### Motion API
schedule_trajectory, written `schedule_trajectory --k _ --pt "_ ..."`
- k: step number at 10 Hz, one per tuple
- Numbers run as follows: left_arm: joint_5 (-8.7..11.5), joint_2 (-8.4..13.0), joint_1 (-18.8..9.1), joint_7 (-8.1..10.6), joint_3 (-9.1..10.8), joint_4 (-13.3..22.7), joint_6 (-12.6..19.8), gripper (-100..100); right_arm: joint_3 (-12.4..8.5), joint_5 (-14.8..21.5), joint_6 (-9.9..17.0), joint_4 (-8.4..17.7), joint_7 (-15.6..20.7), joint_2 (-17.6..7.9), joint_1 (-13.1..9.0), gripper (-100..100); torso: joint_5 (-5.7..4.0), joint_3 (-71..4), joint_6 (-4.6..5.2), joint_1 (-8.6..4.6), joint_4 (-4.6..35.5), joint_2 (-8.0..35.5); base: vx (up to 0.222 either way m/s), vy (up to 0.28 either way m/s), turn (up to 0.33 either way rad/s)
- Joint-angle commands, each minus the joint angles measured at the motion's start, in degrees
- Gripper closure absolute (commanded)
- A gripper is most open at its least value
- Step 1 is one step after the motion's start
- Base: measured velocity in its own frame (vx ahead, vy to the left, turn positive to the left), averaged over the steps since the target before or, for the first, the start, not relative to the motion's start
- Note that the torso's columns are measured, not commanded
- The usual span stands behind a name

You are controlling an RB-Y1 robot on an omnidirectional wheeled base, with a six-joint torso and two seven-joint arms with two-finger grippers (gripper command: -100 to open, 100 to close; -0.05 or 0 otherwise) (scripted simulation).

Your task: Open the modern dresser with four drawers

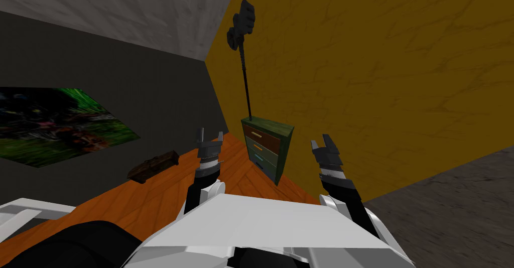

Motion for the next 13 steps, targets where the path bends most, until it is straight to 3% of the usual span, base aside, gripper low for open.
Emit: schedule_trajectory --k 1,9,10,13 --pt "0.0 0.0 0.0 0.0 0.0 0.0 0.0 0 0.0 0.0 0.0 0.0 0.0 0.0 0.0 0 0.0 -4.7 0.0 0.0 2.3 2.3 0.0 0.0 0.0" --pt "0.0 0.0 0.0 0.0 0.0 0.0 0.0 0 0.0 0.0 0.0 0.0 0.0 0.0 0.0 0 0.0 -70.7 0.0 0.0 35.4 35.4 0.0 0.0 0.0" --pt "0.0 0.0 0.0 0.0 0.0 0.0 0.0 0 0.5 1.1 1.6 1.7 0.5 -2.7 -0.4 -100 0.0 -79.2 0.0 0.0 39.6 39.6 -0.004 0.055 0.088" --pt "0.0 0.0 0.0 0.0 -0.01 0.0 0.0 0 1.8 3.8 5.6 5.7 1.6 -5.9 -1.1 -100 0.05 -84.5 -0.01 0.19 42.2 42.2 -0.015 0.108 0.111"
